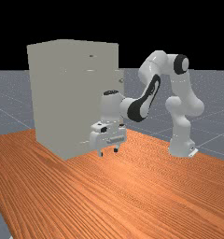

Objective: Open the cabinet door

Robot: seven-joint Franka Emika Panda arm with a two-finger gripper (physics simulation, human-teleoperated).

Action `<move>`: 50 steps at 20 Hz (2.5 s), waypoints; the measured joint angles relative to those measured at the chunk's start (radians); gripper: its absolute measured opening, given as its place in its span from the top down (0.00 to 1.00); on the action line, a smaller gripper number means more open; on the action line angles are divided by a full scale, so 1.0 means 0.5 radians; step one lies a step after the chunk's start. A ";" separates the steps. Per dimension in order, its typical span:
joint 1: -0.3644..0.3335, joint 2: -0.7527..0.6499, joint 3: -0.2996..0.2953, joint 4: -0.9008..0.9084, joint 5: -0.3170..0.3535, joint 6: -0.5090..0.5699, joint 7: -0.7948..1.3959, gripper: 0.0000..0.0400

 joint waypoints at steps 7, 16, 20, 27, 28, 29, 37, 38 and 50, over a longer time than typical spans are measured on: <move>0.148 -0.531 -0.112 -0.359 0.054 -0.523 1.563 0.77; 0.141 -1.013 -0.169 -0.614 0.247 -0.687 2.979 1.00; 0.072 -1.772 -0.124 -1.036 0.112 -0.668 3.115 1.00; -0.139 -2.738 -0.087 -1.508 -0.001 -0.341 3.273 1.00; -0.185 -2.787 -0.084 -1.553 -0.023 -0.263 3.298 1.00; -0.228 -2.826 -0.081 -1.596 -0.048 -0.205 3.317 0.61; -0.520 -3.545 -0.018 -1.888 -0.238 -0.228 3.392 0.01; -0.594 -3.613 -0.012 -1.888 -0.258 -0.287 3.435 0.01; -1.130 -3.288 -0.194 -2.060 -0.443 1.200 3.646 0.00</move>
